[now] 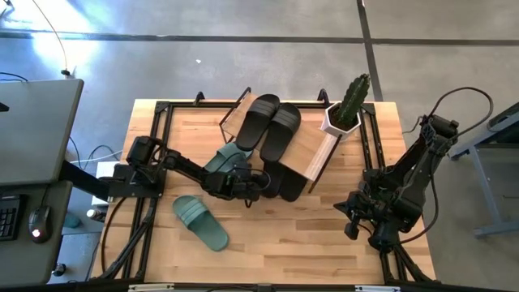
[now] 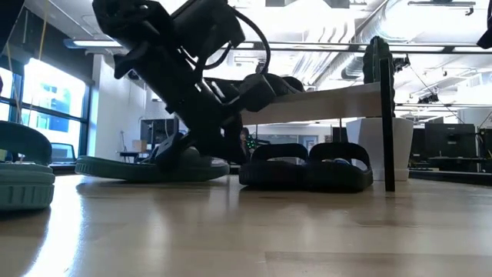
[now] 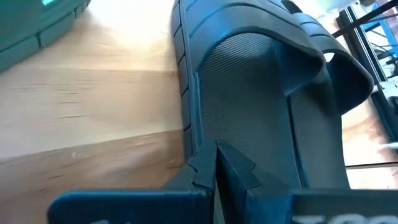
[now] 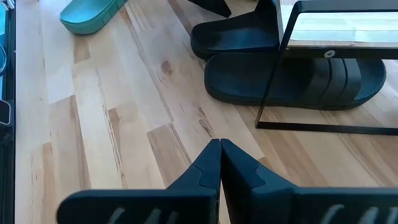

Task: Pick and place slides into the shelf
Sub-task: Move the black slide under the shelf

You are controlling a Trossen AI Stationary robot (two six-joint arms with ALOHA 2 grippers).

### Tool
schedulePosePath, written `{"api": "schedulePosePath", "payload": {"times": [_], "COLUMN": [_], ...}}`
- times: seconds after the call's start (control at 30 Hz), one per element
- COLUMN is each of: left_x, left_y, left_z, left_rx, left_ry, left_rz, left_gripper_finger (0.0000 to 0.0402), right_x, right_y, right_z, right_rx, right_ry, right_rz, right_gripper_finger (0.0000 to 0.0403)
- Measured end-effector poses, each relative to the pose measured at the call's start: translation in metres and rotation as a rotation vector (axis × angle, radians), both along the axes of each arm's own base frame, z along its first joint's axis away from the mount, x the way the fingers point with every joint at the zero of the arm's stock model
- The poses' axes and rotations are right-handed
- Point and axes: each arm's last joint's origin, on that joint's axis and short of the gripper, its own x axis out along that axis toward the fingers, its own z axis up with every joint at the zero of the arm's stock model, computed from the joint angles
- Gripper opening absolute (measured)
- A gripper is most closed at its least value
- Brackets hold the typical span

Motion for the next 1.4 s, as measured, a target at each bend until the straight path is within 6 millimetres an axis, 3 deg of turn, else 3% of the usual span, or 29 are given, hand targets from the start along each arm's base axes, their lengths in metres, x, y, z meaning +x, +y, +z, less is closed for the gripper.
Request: {"api": "schedulePosePath", "payload": {"times": [0.27, 0.53, 1.0, 1.27, 1.4], "left_x": [0.000, -0.001, 0.000, 0.029, 0.032], "left_y": [0.000, 0.005, 0.009, 0.014, 0.015], "left_z": [-0.004, -0.006, -0.004, 0.002, 0.008], "left_rx": [0.005, -0.026, -0.027, 0.019, 0.041], "left_ry": [0.014, 0.027, 0.017, 0.048, 0.123], "left_rz": [0.003, 0.005, 0.020, -0.061, -0.068], "left_gripper_finger": [0.0000, 0.0000, 0.0000, 0.0000, 0.0000], "right_x": [0.000, -0.015, -0.021, -0.021, -0.021], "right_y": [-0.001, -0.013, -0.015, -0.015, -0.014], "right_z": [0.000, -0.003, -0.002, -0.002, -0.003], "right_rx": [-0.005, 0.030, -0.008, -0.014, 0.006], "right_ry": [0.007, 0.040, 0.031, 0.033, 0.032], "right_rz": [-0.007, -0.185, -0.186, -0.184, -0.180], "right_gripper_finger": [0.0000, 0.0000, 0.0000, 0.0000, 0.0000]}}
